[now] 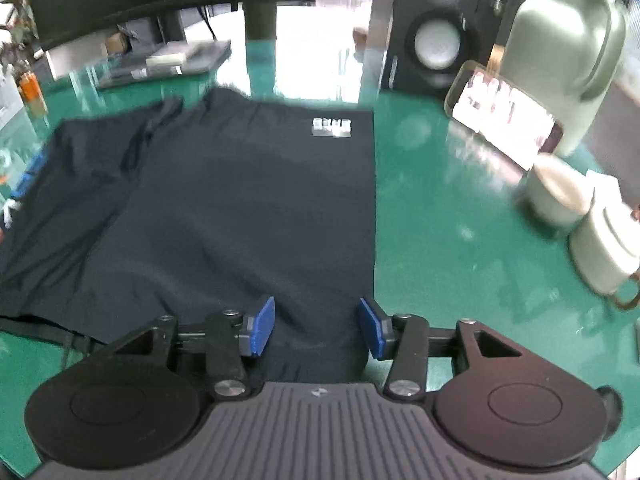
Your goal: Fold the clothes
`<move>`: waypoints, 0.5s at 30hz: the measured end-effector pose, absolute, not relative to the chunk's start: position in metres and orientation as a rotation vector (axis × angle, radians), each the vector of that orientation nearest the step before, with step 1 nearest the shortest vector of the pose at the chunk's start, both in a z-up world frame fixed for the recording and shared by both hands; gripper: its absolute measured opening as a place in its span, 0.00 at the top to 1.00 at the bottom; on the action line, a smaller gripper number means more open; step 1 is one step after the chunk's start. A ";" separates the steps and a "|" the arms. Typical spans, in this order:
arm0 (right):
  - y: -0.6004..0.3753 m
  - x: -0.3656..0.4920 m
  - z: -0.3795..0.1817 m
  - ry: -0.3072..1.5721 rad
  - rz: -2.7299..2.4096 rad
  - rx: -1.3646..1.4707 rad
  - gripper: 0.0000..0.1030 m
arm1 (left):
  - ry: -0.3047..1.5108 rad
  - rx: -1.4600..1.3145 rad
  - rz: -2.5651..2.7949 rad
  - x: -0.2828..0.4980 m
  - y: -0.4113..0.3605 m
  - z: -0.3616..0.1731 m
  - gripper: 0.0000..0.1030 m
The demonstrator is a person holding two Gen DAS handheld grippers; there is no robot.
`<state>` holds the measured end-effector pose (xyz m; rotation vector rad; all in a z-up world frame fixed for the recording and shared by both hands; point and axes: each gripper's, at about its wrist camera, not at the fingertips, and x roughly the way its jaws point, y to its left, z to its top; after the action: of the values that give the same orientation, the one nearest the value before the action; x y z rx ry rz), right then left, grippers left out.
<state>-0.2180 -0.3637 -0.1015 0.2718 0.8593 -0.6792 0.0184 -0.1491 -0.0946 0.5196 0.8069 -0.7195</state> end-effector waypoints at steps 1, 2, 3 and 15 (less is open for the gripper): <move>-0.363 -0.216 -0.102 0.861 -0.660 0.277 0.57 | 0.810 0.524 -0.715 0.017 -0.154 -0.094 0.00; -0.361 -0.214 -0.102 0.862 -0.640 0.282 0.58 | 0.812 0.531 -0.716 0.015 -0.157 -0.094 0.00; -0.360 -0.212 -0.105 0.871 -0.620 0.286 0.64 | 0.817 0.556 -0.723 0.012 -0.164 -0.096 0.00; -0.360 -0.208 -0.133 0.879 -0.592 0.263 0.62 | 0.866 0.568 -0.626 -0.003 -0.175 -0.107 0.00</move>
<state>-0.2079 -0.3603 -0.1334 0.2630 0.8786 -0.5923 -0.0033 -0.1747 -0.1067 0.5680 0.8659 -0.6259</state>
